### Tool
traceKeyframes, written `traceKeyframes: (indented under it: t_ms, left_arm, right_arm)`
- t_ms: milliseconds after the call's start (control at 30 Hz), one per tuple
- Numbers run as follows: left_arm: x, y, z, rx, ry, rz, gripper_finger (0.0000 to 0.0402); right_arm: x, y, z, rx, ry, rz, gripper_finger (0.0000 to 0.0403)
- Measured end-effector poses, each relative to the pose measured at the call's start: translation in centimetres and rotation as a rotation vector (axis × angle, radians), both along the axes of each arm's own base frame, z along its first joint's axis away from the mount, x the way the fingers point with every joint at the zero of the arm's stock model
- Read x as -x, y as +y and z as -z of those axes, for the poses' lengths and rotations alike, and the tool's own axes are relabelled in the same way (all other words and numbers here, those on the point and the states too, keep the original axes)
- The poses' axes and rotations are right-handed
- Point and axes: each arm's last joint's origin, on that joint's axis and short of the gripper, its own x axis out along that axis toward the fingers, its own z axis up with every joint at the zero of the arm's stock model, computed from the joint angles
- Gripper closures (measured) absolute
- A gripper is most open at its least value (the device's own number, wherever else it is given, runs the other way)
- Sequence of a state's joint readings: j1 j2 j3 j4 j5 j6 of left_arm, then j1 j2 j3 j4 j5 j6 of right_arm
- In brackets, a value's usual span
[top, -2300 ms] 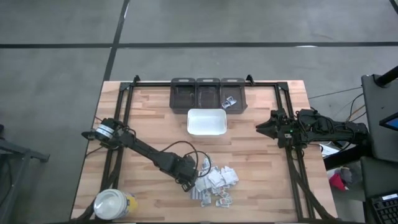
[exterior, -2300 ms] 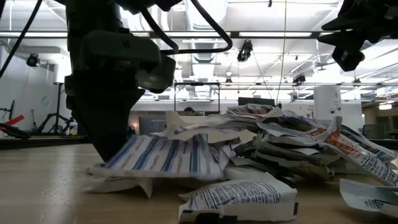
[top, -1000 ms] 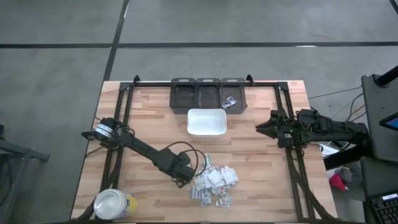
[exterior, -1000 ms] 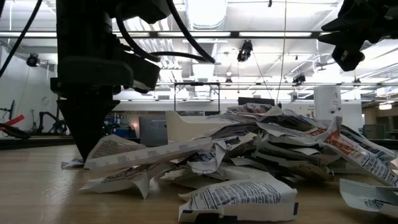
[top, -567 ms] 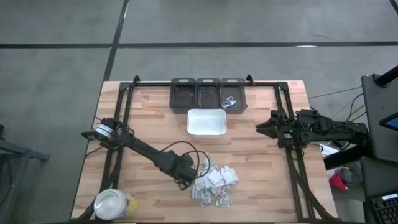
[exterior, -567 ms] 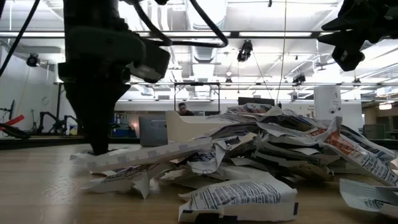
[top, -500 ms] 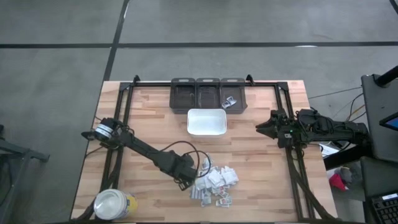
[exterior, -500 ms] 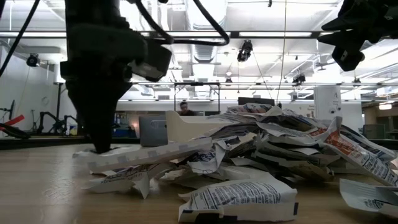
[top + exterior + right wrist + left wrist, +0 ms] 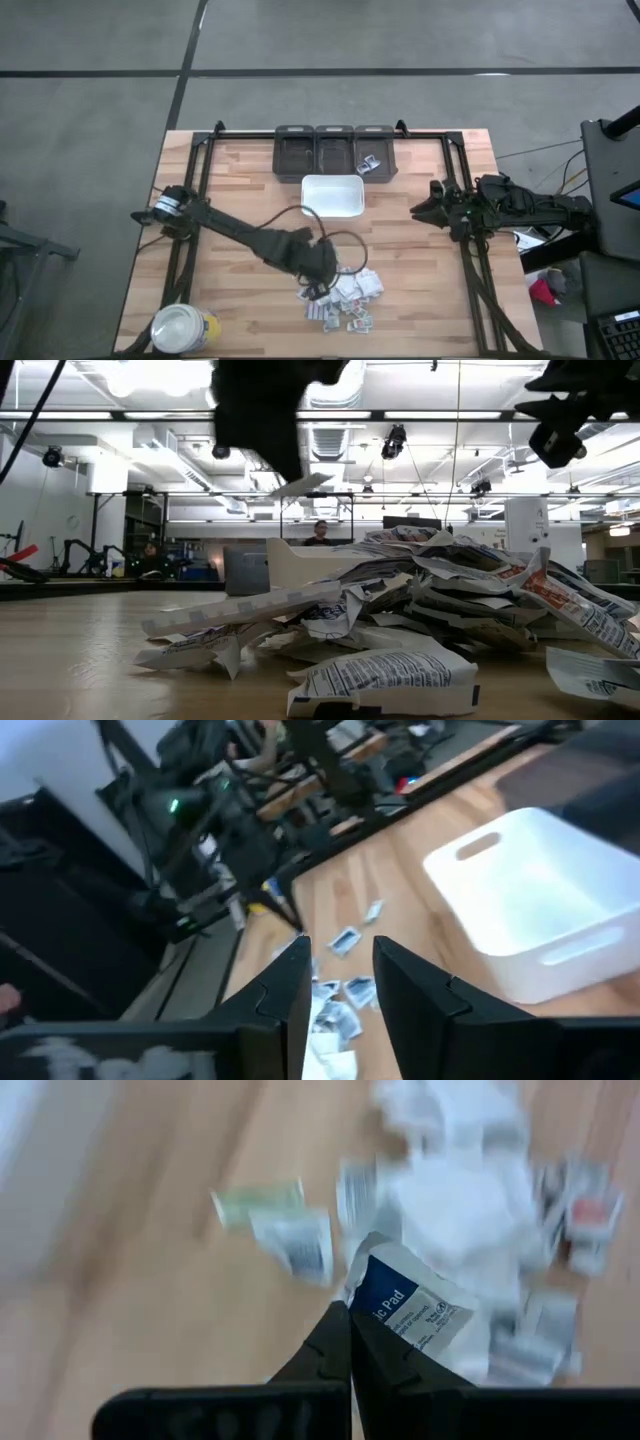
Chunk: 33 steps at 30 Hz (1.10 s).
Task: Pick & Place First Aid Supplies
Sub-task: Put the white alcohol pad into the right black bin
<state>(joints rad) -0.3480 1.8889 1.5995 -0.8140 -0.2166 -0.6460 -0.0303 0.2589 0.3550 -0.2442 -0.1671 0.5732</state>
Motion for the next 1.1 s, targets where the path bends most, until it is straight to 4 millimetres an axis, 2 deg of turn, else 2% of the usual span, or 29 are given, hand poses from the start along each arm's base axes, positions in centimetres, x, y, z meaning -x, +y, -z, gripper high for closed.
traceKeyframes:
  t_ms: [133,333,533,733,867,1100]
  left_arm:
    - [-1.1,1.7,-2.0,-0.063,-0.071,-0.008,0.0401]
    - [-2.3,4.7,-3.9,-0.132,-0.132,-0.063,0.0401]
    - [-3.2,8.1,-5.3,-0.230,-0.189,-0.111,0.0401]
    - [-4.3,11.5,-6.3,-0.293,-0.270,-0.125,0.0401]
    - [-4.5,12.7,-6.5,-0.322,-0.282,-0.118,0.0401]
    - [-4.5,13.4,-6.5,-0.362,-0.271,-0.079,0.0401]
  right_arm:
    - [-1.0,0.1,0.1,-0.009,0.021,-0.032,0.0276]
    - [-3.0,0.1,0.4,-0.026,0.047,-0.075,0.0244]
    - [-4.9,0.1,0.5,-0.024,0.027,-0.075,0.0223]
    - [-6.8,-0.1,0.6,-0.013,-0.021,-0.025,0.0220]
    - [-7.8,-0.4,0.9,0.002,0.007,0.040,0.0218]
    - [-9.9,-0.8,-0.6,0.055,0.038,0.149,0.0218]
